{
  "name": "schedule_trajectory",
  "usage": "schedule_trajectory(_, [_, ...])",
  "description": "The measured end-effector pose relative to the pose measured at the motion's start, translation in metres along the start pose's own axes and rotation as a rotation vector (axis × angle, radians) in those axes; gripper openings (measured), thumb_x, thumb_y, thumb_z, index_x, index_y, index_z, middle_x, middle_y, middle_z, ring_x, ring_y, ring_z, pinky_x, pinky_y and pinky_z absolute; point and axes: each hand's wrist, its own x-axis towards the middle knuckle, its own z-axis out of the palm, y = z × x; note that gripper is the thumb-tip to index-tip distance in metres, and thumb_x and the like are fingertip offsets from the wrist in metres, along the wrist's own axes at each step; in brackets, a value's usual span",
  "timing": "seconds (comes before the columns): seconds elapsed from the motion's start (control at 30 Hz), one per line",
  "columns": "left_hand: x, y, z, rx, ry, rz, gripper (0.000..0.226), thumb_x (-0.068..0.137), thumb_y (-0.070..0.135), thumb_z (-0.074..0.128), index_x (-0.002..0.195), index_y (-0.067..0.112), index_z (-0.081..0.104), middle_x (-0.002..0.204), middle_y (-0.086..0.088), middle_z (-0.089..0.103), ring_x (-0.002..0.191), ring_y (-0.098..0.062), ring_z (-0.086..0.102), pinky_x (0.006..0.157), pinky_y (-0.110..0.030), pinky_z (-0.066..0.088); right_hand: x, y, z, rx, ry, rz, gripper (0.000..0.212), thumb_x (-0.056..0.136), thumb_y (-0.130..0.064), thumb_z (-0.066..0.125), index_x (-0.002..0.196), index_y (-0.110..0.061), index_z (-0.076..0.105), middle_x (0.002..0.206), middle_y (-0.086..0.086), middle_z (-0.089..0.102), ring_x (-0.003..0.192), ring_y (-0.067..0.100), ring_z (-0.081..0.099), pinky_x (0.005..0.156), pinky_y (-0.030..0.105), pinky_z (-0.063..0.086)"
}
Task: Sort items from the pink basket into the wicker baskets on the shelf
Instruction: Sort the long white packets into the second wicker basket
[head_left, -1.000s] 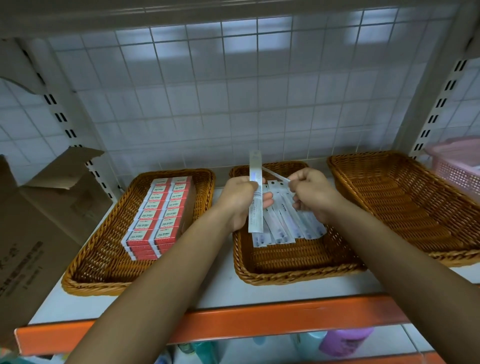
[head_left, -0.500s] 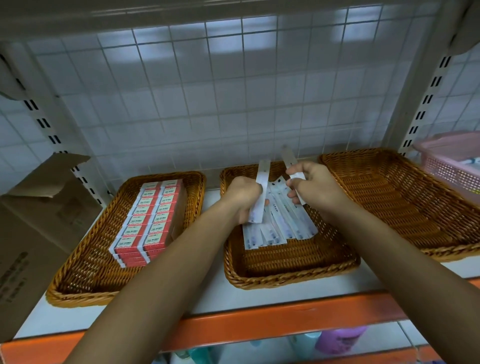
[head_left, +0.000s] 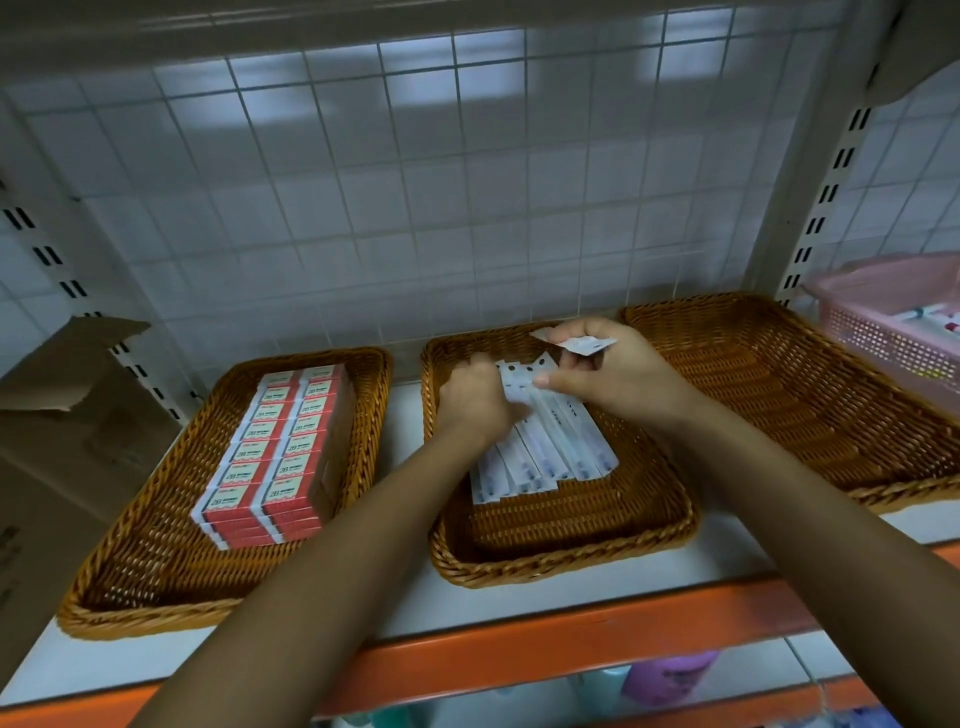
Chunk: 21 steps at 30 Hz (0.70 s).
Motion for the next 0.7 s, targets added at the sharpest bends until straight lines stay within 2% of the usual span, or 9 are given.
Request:
schedule_trajectory(0.03, [-0.001,0.001,0.000,-0.024,0.057,0.047,0.059,0.083,0.033,0.069,0.129,0.007,0.043,0.128,-0.015,0.048,0.116,-0.031,0.050,0.086,-0.034,0.042,0.001,0.001,0.000,0.029,0.064,-0.031,0.021,0.075,-0.029,0.077,0.089,-0.020,0.063,0.073,-0.008,0.060,0.066,0.003,0.055,0.064,0.022,0.046])
schedule_trajectory(0.07, [-0.002,0.003,-0.001,-0.059,0.118,0.120,0.058,0.087,0.026,0.065,0.135,0.008,0.039,0.133,-0.015,0.044,0.121,-0.031,0.046,0.093,-0.034,0.040,0.003,0.002,0.000,0.058,0.128,-0.047,0.017,0.080,-0.029,0.073,0.076,-0.018,0.061,0.063,-0.009,0.056,0.057,0.002,0.051,0.057,0.021,0.042])
schedule_trajectory(0.13, [-0.004,0.009,-0.008,-0.102,0.211,0.311,0.053,0.087,0.007,0.055,0.139,0.009,0.040,0.135,-0.015,0.045,0.124,-0.030,0.044,0.101,-0.033,0.036,0.008,0.004,-0.002,0.083,0.193,-0.022,0.025,0.087,-0.027,0.065,0.068,-0.012,0.057,0.049,-0.013,0.049,0.047,0.001,0.043,0.050,0.023,0.035])
schedule_trajectory(0.2, [-0.006,0.015,-0.017,-0.135,0.206,0.482,0.047,0.086,-0.001,0.048,0.132,0.007,0.051,0.127,-0.015,0.056,0.116,-0.028,0.052,0.098,-0.030,0.037,0.010,0.002,-0.004,0.093,0.171,0.027,0.024,0.091,-0.022,0.059,0.071,-0.008,0.058,0.045,-0.013,0.047,0.048,0.003,0.043,0.052,0.026,0.034])
schedule_trajectory(0.27, [-0.008,0.018,-0.022,-0.178,0.152,0.546,0.036,0.091,0.001,0.045,0.123,0.008,0.061,0.111,-0.010,0.067,0.096,-0.020,0.060,0.082,-0.020,0.040,0.011,0.000,-0.004,0.164,0.083,0.079,0.030,0.094,-0.017,0.051,0.065,-0.010,0.051,0.049,-0.006,0.044,0.047,0.008,0.041,0.051,0.027,0.034])
schedule_trajectory(0.4, [-0.005,0.014,-0.025,-0.274,0.069,0.474,0.021,0.092,0.007,0.051,0.102,0.014,0.067,0.086,0.000,0.067,0.074,-0.010,0.057,0.060,-0.011,0.038,0.012,-0.003,-0.004,0.274,0.020,0.105,0.032,0.097,-0.012,0.045,0.065,-0.013,0.046,0.052,-0.001,0.040,0.047,0.010,0.040,0.047,0.024,0.036])
schedule_trajectory(0.5, [-0.004,0.012,-0.025,-0.470,-0.076,0.296,0.004,0.088,0.014,0.063,0.089,0.015,0.066,0.073,0.006,0.062,0.068,-0.006,0.056,0.067,-0.018,0.046,0.018,0.002,-0.005,0.313,0.135,0.154,0.008,0.097,-0.011,0.046,0.097,-0.008,0.054,0.058,0.001,0.048,0.050,0.010,0.047,0.048,0.025,0.041])
schedule_trajectory(0.57, [-0.002,0.011,-0.021,-0.580,-0.153,0.178,0.003,0.086,0.015,0.067,0.085,0.013,0.065,0.067,0.005,0.064,0.065,-0.007,0.058,0.068,-0.027,0.050,0.020,0.007,-0.004,0.251,0.154,0.197,0.016,0.097,-0.009,0.046,0.112,-0.008,0.052,0.069,0.003,0.056,0.058,0.012,0.053,0.052,0.024,0.045])
schedule_trajectory(0.7, [-0.001,0.015,-0.011,-0.677,-0.219,-0.045,0.016,0.084,0.007,0.069,0.097,0.006,0.061,0.071,-0.004,0.065,0.047,-0.001,0.057,0.046,-0.015,0.045,0.021,0.016,-0.001,-0.067,0.128,0.154,0.026,0.092,-0.009,0.051,0.118,-0.007,0.056,0.088,0.001,0.065,0.080,0.015,0.063,0.073,0.031,0.055])
